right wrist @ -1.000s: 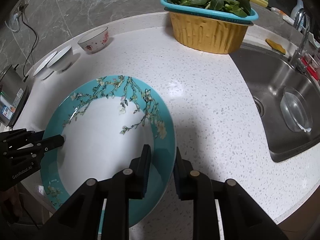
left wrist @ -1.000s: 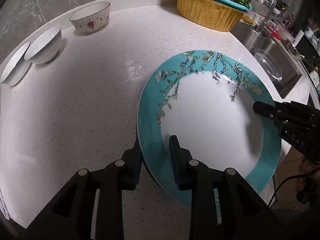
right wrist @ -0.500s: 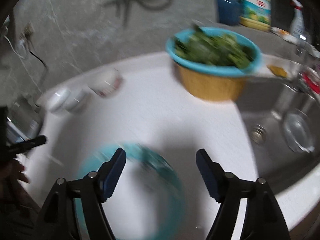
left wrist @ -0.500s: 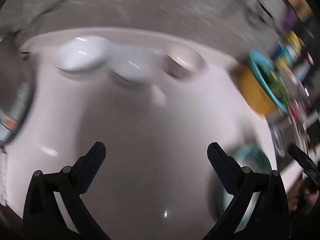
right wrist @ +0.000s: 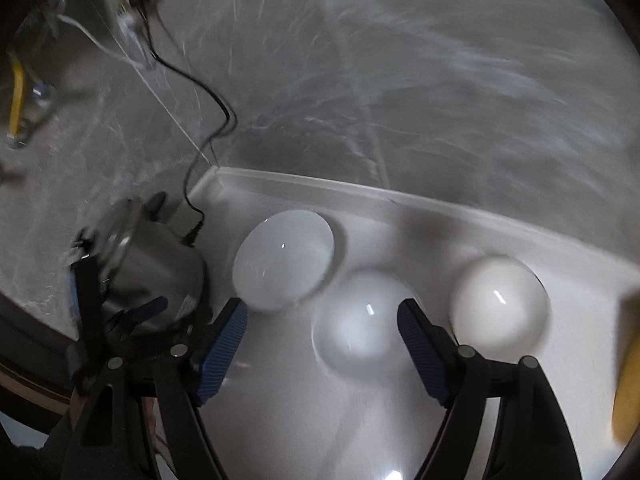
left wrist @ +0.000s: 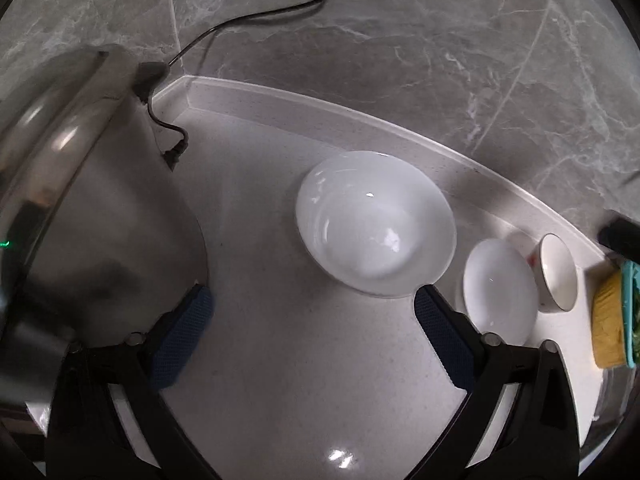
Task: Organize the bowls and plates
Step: 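Move the left gripper to the rim of the large white bowl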
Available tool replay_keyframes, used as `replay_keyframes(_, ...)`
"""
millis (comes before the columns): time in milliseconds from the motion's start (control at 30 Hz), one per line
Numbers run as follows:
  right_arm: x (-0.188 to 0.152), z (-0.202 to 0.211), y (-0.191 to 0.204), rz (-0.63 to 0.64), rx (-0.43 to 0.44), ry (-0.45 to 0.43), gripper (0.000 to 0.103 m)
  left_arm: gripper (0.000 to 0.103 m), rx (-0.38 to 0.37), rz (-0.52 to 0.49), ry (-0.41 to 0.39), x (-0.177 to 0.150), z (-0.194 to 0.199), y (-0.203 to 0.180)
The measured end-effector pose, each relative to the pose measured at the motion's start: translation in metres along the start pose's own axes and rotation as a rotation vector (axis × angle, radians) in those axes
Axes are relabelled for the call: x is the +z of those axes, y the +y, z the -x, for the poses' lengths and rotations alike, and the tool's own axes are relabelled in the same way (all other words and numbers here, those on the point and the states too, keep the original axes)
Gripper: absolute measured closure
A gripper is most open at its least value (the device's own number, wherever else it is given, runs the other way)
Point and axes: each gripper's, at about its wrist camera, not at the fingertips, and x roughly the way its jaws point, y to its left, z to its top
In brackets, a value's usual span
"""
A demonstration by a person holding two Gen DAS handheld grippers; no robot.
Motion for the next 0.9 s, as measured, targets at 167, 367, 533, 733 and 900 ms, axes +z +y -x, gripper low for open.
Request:
replay_keyframes(167,0.036,-0.072,0.008,0.021,-0.045,0.109,0.035,0.004,-0.040,0.027,0.038,0.017,-0.027,0.011)
replay_keyframes(367,0.042,-0.125,-0.001,0.013,-0.072,0.197,0.039,0.004,-0.067,0.093,0.090,0.032,-0.058,0.019)
replay_keyframes(533,0.043,-0.153,-0.008,0.008,-0.070,0.241,0.039,0.004,-0.064,0.138,0.131,0.048,-0.088,0.025)
replay_keyframes(733,0.044,-0.180,-0.008,0.024,-0.086,0.280,0.041,0.022,-0.065,0.142,0.165,0.056,-0.117,0.029)
replay_keyframes(900,0.041,-0.194,-0.011,0.015,-0.109,0.312,0.041,0.056,-0.065,0.133,0.219,0.062,-0.143,0.030)
